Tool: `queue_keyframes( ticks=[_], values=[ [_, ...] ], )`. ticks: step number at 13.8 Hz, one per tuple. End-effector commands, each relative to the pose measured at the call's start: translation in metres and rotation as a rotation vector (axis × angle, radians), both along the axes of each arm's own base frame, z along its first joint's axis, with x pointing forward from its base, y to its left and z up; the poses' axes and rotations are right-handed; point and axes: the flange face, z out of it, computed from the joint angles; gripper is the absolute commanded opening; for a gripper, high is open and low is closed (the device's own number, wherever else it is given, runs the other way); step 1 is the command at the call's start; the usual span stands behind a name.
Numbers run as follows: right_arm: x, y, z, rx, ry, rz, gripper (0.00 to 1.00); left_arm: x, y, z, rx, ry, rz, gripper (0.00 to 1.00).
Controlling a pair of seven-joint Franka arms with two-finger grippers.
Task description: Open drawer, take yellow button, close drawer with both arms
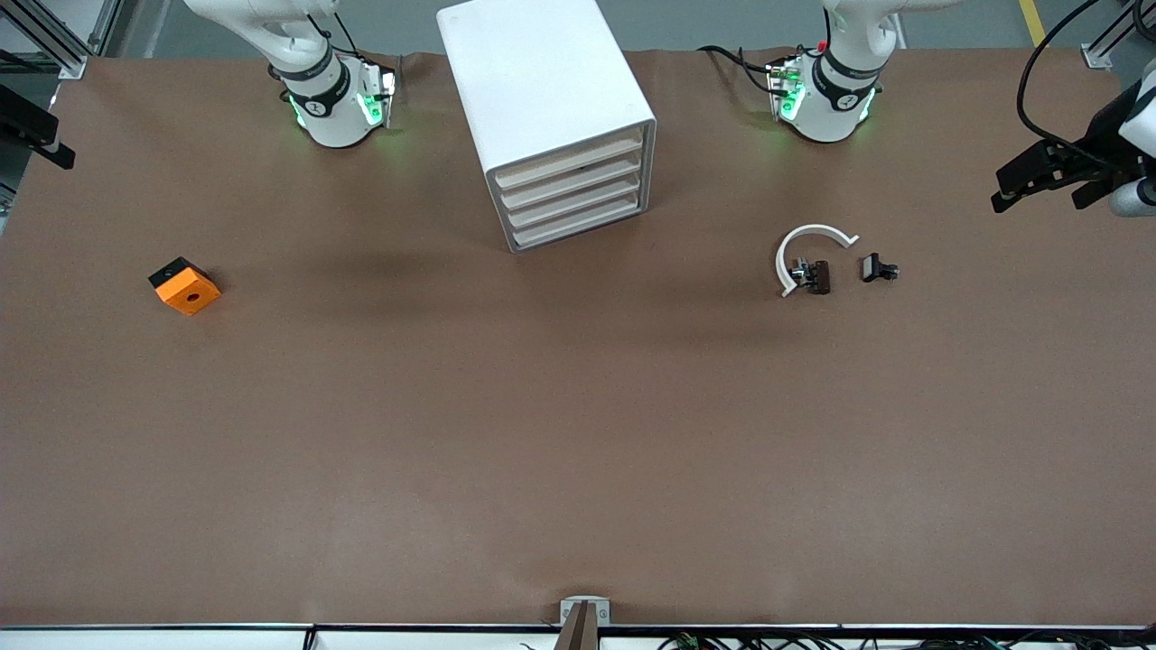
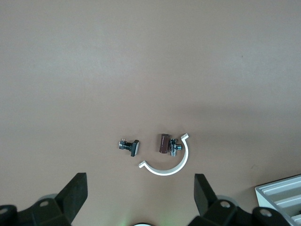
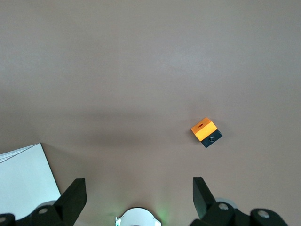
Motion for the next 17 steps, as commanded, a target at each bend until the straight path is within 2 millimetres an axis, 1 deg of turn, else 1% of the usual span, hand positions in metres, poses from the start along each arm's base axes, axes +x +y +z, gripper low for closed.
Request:
queue_keyframes(
  ticks=[1, 4, 6, 7, 8, 10, 11, 14, 17],
  values=[
    [-0.009, 0.002, 0.001, -0.008, 0.0, 0.013, 1.0, 0.001, 0.002, 0.003, -0.01, 0.004, -0.01, 1.0],
    [-0.009, 0.005, 0.002, -0.007, -0.002, 0.018, 1.0, 0.001, 0.002, 0.002, -0.009, 0.008, -0.018, 1.0],
    [-0.009, 0.003, 0.002, -0.007, -0.004, 0.015, 1.0, 0.004, 0.003, -0.004, -0.008, 0.023, -0.018, 1.0],
    [-0.009, 0.003, 0.002, -0.007, -0.005, 0.013, 1.0, 0.006, 0.01, -0.01, -0.009, 0.043, -0.003, 1.0],
    [-0.009, 0.003, 0.002, -0.007, -0.005, 0.013, 1.0, 0.01, 0.013, -0.02, -0.006, 0.069, 0.012, 1.0],
    [-0.009, 0.002, 0.002, -0.007, -0.004, 0.01, 1.0, 0.013, 0.013, -0.027, -0.004, 0.085, 0.018, 1.0],
    [-0.01, 0.0, 0.002, -0.006, -0.004, 0.003, 1.0, 0.015, 0.013, -0.035, -0.005, 0.102, 0.018, 1.0],
    [-0.01, -0.003, 0.002, -0.005, -0.004, -0.003, 1.0, 0.028, -0.001, -0.07, -0.005, 0.18, 0.01, 1.0],
    [-0.011, -0.006, 0.002, -0.005, 0.001, -0.014, 1.0, 0.039, -0.026, -0.098, 0.0, 0.232, 0.018, 1.0]
  ],
)
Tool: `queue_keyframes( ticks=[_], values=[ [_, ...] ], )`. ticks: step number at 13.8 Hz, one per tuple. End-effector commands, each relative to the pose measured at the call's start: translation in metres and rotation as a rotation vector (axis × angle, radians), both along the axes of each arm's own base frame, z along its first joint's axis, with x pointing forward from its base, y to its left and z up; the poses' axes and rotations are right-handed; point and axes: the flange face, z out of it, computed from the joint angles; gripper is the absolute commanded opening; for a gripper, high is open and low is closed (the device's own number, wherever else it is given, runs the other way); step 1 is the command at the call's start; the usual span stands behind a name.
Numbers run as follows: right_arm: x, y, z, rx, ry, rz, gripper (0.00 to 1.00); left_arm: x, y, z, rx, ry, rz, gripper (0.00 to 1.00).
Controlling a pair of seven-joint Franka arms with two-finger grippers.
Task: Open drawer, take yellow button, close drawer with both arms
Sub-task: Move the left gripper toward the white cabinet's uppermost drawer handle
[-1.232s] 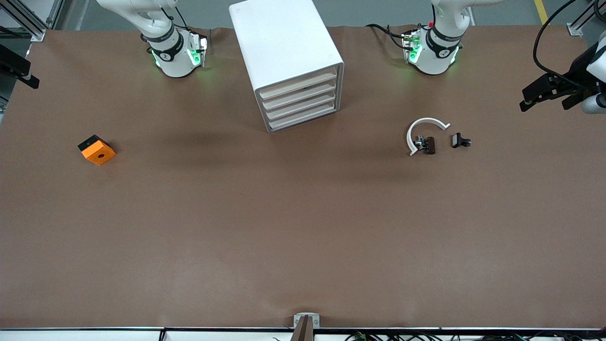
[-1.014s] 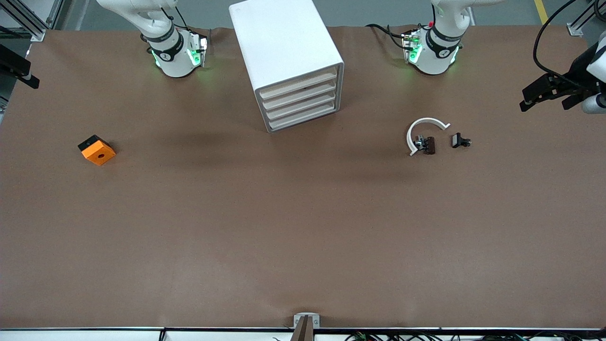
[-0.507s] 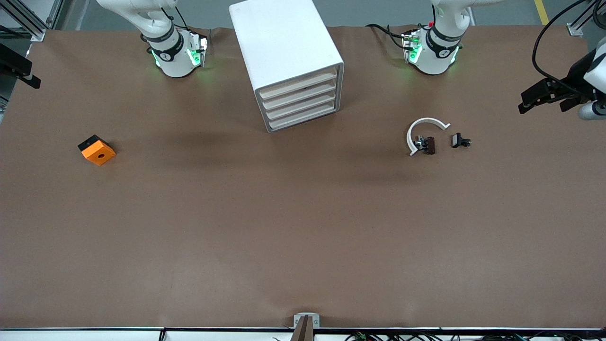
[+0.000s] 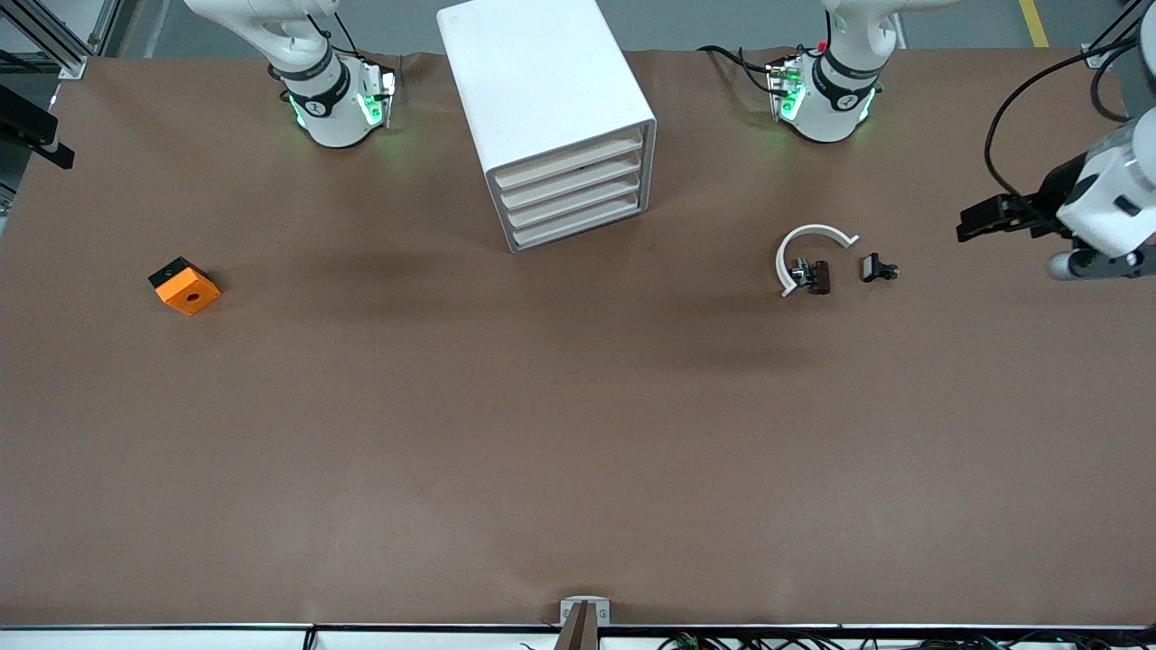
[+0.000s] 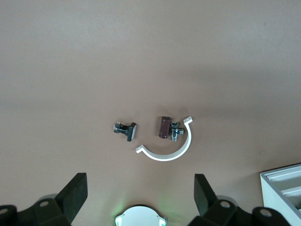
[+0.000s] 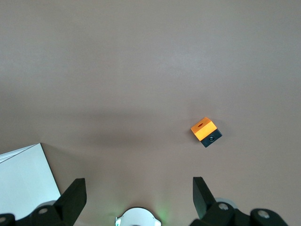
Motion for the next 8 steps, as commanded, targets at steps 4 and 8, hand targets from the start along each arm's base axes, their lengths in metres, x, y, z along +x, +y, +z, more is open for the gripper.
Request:
queue_keyframes(
  ticks=[4, 8],
  values=[
    [-0.01, -0.004, 0.001, -0.005, 0.002, -0.01, 1.0, 0.016, -0.057, -0.038, -0.002, 0.081, 0.064, 1.0],
    [-0.011, -0.004, 0.002, -0.006, 0.002, -0.01, 1.0, 0.034, -0.073, -0.042, -0.057, 0.095, 0.184, 1.0]
  ],
)
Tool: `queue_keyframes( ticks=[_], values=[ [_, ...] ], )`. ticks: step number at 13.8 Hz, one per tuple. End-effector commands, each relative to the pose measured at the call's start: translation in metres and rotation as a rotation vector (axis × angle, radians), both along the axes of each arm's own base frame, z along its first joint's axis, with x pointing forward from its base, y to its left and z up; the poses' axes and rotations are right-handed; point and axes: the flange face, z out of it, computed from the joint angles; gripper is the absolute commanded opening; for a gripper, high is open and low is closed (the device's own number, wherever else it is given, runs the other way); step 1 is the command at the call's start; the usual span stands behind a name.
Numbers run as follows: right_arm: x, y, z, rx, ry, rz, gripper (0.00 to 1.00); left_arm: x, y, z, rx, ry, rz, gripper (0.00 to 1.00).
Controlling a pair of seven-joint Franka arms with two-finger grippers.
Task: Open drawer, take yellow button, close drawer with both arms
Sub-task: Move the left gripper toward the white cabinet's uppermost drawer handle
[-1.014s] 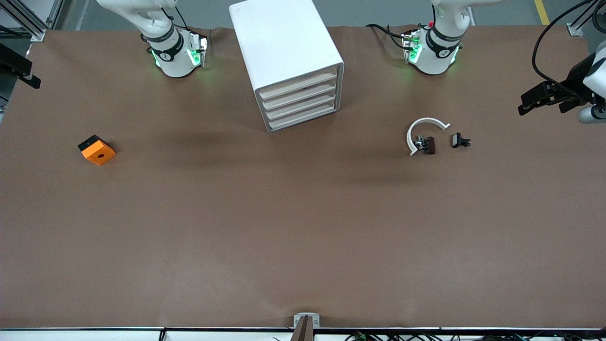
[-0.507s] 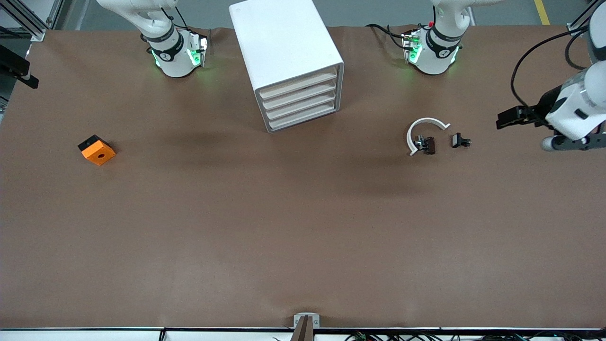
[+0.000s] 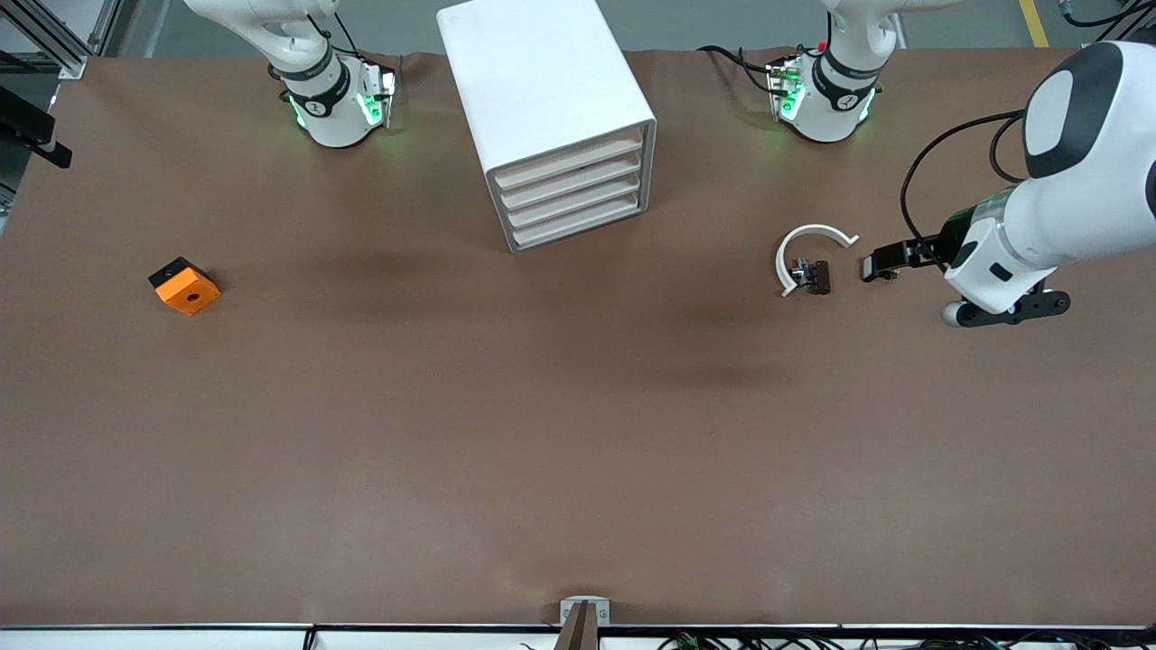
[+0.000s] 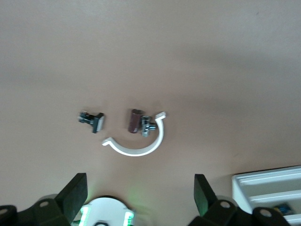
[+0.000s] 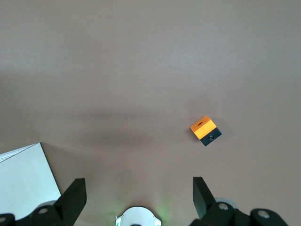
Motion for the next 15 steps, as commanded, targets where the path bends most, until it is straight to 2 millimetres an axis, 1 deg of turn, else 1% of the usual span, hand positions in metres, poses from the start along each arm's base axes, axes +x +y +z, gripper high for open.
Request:
queue_keyframes(
  ticks=[1, 2, 4, 5, 7, 9, 10, 11, 12, 14, 15],
  values=[
    [-0.009, -0.001, 0.001, -0.006, -0.001, -0.004, 1.0, 0.015, -0.009, 0.0, -0.048, 0.019, 0.099, 1.0],
    [-0.009, 0.0, 0.002, -0.006, -0.003, -0.003, 1.0, 0.018, -0.014, 0.001, -0.048, 0.023, 0.14, 1.0],
    [-0.009, 0.002, 0.002, -0.006, -0.004, 0.002, 1.0, 0.023, -0.03, -0.002, -0.042, 0.048, 0.25, 1.0],
    [-0.009, 0.002, 0.002, -0.006, -0.004, 0.002, 1.0, 0.025, -0.034, -0.001, -0.039, 0.057, 0.306, 1.0],
    [-0.009, 0.001, 0.002, -0.006, -0.004, -0.001, 1.0, 0.019, -0.065, -0.004, 0.003, 0.083, 0.39, 1.0],
    [-0.009, 0.001, 0.002, -0.006, -0.004, -0.001, 1.0, 0.017, -0.088, -0.019, 0.062, 0.125, 0.5, 1.0],
    [-0.009, 0.0, 0.002, -0.006, -0.004, -0.003, 1.0, 0.017, -0.099, -0.03, 0.091, 0.148, 0.546, 1.0],
    [-0.009, 0.0, 0.002, -0.006, -0.004, -0.003, 1.0, 0.02, -0.113, -0.038, 0.126, 0.172, 0.627, 1.0],
    [-0.009, -0.001, 0.002, -0.006, -0.004, -0.004, 1.0, 0.021, -0.127, -0.044, 0.153, 0.198, 0.711, 1.0],
    [-0.009, -0.001, 0.002, -0.006, -0.004, -0.004, 1.0, 0.022, -0.143, -0.052, 0.172, 0.255, 0.826, 1.0],
    [-0.009, -0.001, 0.002, -0.006, -0.004, -0.004, 1.0, 0.021, -0.153, -0.054, 0.152, 0.305, 0.862, 1.0]
  ],
)
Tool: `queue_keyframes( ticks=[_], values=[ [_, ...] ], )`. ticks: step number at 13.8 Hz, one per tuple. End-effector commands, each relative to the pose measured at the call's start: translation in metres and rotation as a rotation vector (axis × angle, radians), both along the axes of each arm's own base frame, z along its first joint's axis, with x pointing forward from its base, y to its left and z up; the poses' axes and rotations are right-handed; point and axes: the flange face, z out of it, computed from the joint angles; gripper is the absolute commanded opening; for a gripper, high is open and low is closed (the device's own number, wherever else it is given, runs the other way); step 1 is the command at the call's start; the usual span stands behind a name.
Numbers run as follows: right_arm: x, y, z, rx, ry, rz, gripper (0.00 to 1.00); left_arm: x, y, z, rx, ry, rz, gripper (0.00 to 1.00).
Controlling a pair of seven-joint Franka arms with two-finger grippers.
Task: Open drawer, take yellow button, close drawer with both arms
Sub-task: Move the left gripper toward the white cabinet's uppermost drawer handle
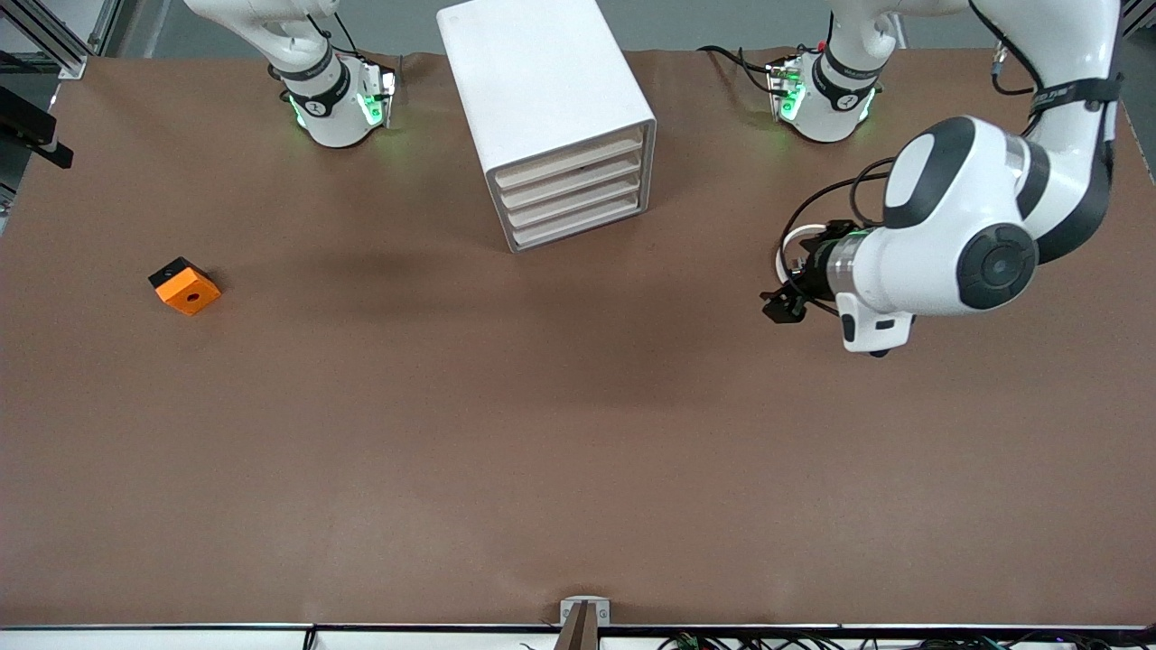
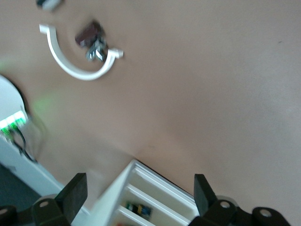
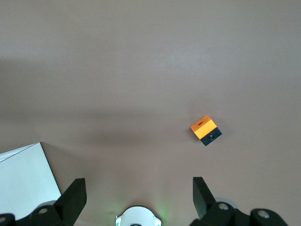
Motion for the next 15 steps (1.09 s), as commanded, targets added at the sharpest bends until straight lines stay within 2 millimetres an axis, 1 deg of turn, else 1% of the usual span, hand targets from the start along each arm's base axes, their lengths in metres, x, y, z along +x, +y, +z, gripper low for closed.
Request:
queue_keyframes(
  ticks=[1, 3, 4, 5, 7, 8, 9, 11, 15],
  values=[
    [-0.009, -0.001, 0.003, -0.006, -0.006, -0.005, 1.0, 0.01, -0.017, -0.002, -0.064, 0.073, 0.115, 1.0],
    [-0.009, -0.001, 0.003, -0.006, -0.006, -0.005, 1.0, 0.028, -0.028, -0.011, -0.123, 0.097, 0.143, 1.0],
    [-0.009, 0.0, 0.002, -0.006, -0.005, -0.003, 1.0, 0.034, -0.032, -0.02, -0.155, 0.139, 0.185, 1.0],
    [-0.009, 0.0, 0.002, -0.006, -0.005, -0.003, 1.0, 0.035, -0.035, -0.028, -0.161, 0.187, 0.243, 1.0],
    [-0.008, -0.001, 0.002, -0.006, -0.005, -0.005, 1.0, 0.034, -0.04, -0.044, -0.115, 0.269, 0.329, 1.0],
    [-0.009, -0.001, 0.002, -0.006, -0.005, -0.005, 1.0, 0.029, -0.046, -0.061, -0.074, 0.355, 0.375, 1.0],
    [-0.009, -0.001, 0.002, -0.006, -0.005, -0.005, 1.0, 0.025, -0.048, -0.078, -0.024, 0.45, 0.417, 1.0],
    [-0.009, -0.001, 0.002, -0.006, -0.005, -0.005, 1.0, 0.013, -0.051, -0.107, 0.046, 0.617, 0.442, 1.0],
    [-0.008, 0.0, 0.002, -0.006, -0.003, -0.003, 1.0, 0.003, -0.051, -0.153, 0.154, 0.86, 0.531, 1.0]
  ],
)
